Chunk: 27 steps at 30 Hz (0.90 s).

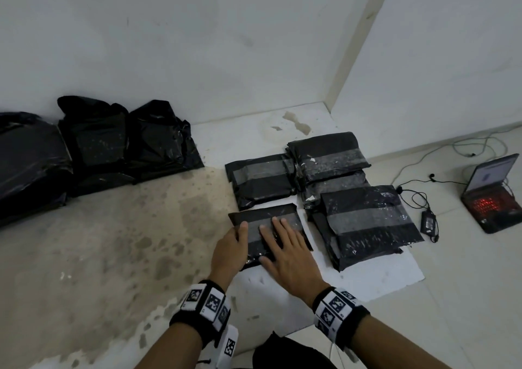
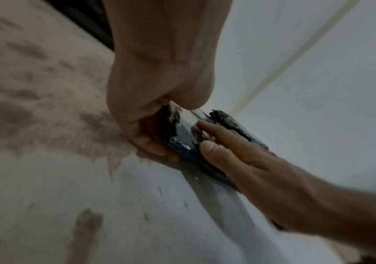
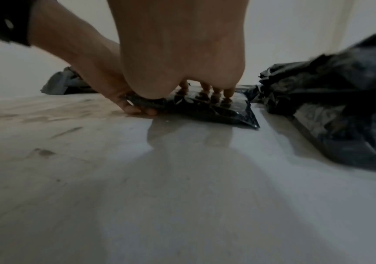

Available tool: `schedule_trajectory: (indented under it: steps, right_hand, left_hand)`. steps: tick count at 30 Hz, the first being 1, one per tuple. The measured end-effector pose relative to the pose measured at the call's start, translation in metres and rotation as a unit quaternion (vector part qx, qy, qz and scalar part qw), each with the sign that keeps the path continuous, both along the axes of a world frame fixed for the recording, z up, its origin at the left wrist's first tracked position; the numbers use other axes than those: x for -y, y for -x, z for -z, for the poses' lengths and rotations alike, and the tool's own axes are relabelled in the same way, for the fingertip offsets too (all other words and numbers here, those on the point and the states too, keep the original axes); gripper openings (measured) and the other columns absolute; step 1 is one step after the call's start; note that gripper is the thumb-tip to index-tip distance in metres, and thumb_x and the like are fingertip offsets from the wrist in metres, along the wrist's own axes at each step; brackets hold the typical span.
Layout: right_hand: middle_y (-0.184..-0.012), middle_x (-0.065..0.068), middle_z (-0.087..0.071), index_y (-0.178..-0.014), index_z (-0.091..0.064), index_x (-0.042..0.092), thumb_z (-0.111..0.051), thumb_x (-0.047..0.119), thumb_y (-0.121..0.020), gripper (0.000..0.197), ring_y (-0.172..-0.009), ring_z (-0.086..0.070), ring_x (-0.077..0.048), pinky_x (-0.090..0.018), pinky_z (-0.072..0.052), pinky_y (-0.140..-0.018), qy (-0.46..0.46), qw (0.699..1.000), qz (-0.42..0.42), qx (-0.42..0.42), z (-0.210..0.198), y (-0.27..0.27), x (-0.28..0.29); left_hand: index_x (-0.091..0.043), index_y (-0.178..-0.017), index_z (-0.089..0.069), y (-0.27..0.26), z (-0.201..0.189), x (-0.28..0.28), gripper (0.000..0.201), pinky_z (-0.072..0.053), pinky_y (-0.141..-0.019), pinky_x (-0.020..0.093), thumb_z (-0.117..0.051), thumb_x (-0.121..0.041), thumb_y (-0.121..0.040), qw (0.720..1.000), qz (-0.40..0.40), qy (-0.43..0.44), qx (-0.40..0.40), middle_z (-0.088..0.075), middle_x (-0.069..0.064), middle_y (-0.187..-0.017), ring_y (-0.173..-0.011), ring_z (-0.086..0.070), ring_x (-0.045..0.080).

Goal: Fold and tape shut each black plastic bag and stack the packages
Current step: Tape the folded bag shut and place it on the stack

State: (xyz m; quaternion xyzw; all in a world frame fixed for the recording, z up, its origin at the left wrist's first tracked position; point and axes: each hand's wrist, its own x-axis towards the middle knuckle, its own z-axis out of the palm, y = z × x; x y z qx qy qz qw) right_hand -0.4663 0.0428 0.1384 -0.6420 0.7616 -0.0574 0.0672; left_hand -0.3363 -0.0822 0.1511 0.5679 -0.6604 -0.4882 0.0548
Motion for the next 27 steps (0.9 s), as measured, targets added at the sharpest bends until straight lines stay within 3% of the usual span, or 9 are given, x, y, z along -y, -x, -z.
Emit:
schedule_trajectory:
  steps: [2,4,7,13,16,18,21,24,27]
  right_hand:
    - [-0.160,-0.017,-0.035,-0.155,-0.035,0.020,-0.037,0.056,-0.100,0.066,-0.147,-0.036,-0.035,-0.049,-0.038,-0.114,-0.005,1.000,0.018,-0.003,0.001,0.004,-0.001]
    - [-0.159,-0.017,-0.037,-0.155,-0.036,0.019,-0.037,0.054,-0.100,0.065,-0.147,-0.037,-0.035,-0.049,-0.037,-0.114,0.000,1.000,0.028,-0.004,0.002,0.008,0.000]
    - [-0.158,-0.018,-0.039,-0.153,-0.040,0.018,-0.037,0.053,-0.100,0.064,-0.146,-0.039,-0.035,-0.048,-0.034,-0.114,-0.001,0.999,0.032,0.001,-0.001,0.010,0.004]
    - [-0.155,-0.015,-0.044,-0.150,-0.046,0.019,-0.040,0.052,-0.096,0.064,-0.144,-0.042,-0.034,-0.047,-0.034,-0.114,-0.009,0.998,0.055,0.011,-0.005,0.008,0.014]
    - [-0.155,-0.016,-0.043,-0.150,-0.044,0.018,-0.035,0.053,-0.099,0.063,-0.143,-0.042,-0.035,-0.049,-0.039,-0.112,-0.001,0.999,0.052,0.011,-0.002,0.008,0.012]
    - [-0.155,-0.015,-0.043,-0.151,-0.040,0.018,-0.022,0.055,-0.104,0.062,-0.144,-0.041,-0.034,-0.048,-0.038,-0.113,0.006,0.999,0.048,0.001,0.001,0.009,0.011]
    - [-0.156,-0.015,-0.042,-0.153,-0.040,0.017,-0.014,0.055,-0.106,0.066,-0.146,-0.032,-0.031,-0.043,-0.027,-0.121,0.010,0.999,0.041,-0.012,0.004,0.011,0.009]
    - [-0.159,-0.014,-0.039,-0.154,-0.040,0.016,-0.016,0.056,-0.106,0.067,-0.148,-0.026,-0.030,-0.042,-0.021,-0.116,0.003,0.999,0.031,-0.020,0.008,0.016,0.007]
    - [-0.161,-0.013,-0.036,-0.157,-0.035,0.018,-0.017,0.057,-0.105,0.067,-0.149,-0.026,-0.030,-0.040,-0.018,-0.117,-0.004,0.999,0.028,-0.018,0.012,0.018,0.006]
  left_hand:
    - [-0.020,-0.079,-0.061,-0.005,-0.007,0.005,0.053,-0.047,-0.064,0.032,-0.030,-0.056,-0.103,0.989,0.017,0.110,0.097,-0.065,0.002,-0.076,-0.071,-0.062,0.021]
    - [-0.016,-0.067,-0.049,-0.015,-0.009,0.014,0.046,-0.046,-0.062,0.034,-0.041,-0.044,-0.103,0.987,0.002,0.122,0.106,-0.060,0.007,-0.070,-0.066,-0.056,0.024]
    - [-0.012,-0.063,-0.047,-0.034,-0.006,0.026,0.047,-0.046,-0.062,0.035,-0.046,-0.037,-0.102,0.988,-0.018,0.114,0.105,-0.057,0.007,-0.064,-0.062,-0.054,0.024]
    - [-0.013,-0.070,-0.054,-0.078,-0.020,0.072,0.035,-0.051,-0.059,0.043,-0.052,-0.033,-0.100,0.984,-0.051,0.156,0.065,-0.061,0.007,-0.064,-0.062,-0.060,0.030]
    - [-0.022,-0.093,-0.060,-0.086,-0.048,0.122,0.006,-0.048,-0.068,0.037,-0.060,-0.027,-0.096,0.956,-0.078,0.278,0.048,-0.063,0.001,-0.088,-0.081,-0.061,0.028]
    - [-0.016,-0.126,-0.058,-0.086,-0.063,0.159,0.038,-0.048,-0.087,0.045,-0.069,-0.026,-0.090,0.921,-0.039,0.381,0.067,-0.059,0.008,-0.120,-0.107,-0.056,0.033]
    - [-0.011,-0.156,-0.030,-0.080,-0.073,0.203,0.082,-0.030,-0.116,0.050,-0.070,-0.042,-0.091,0.893,0.073,0.416,0.157,-0.032,0.013,-0.159,-0.148,-0.027,0.036]
    - [-0.011,-0.161,-0.001,-0.071,-0.067,0.232,0.103,-0.008,-0.125,0.045,-0.062,-0.055,-0.092,0.882,0.143,0.382,0.238,-0.001,0.011,-0.169,-0.155,0.000,0.033]
    - [-0.011,-0.160,0.005,-0.063,-0.056,0.247,0.106,-0.005,-0.126,0.047,-0.063,-0.056,-0.091,0.865,0.185,0.355,0.303,0.003,0.013,-0.168,-0.155,0.002,0.034]
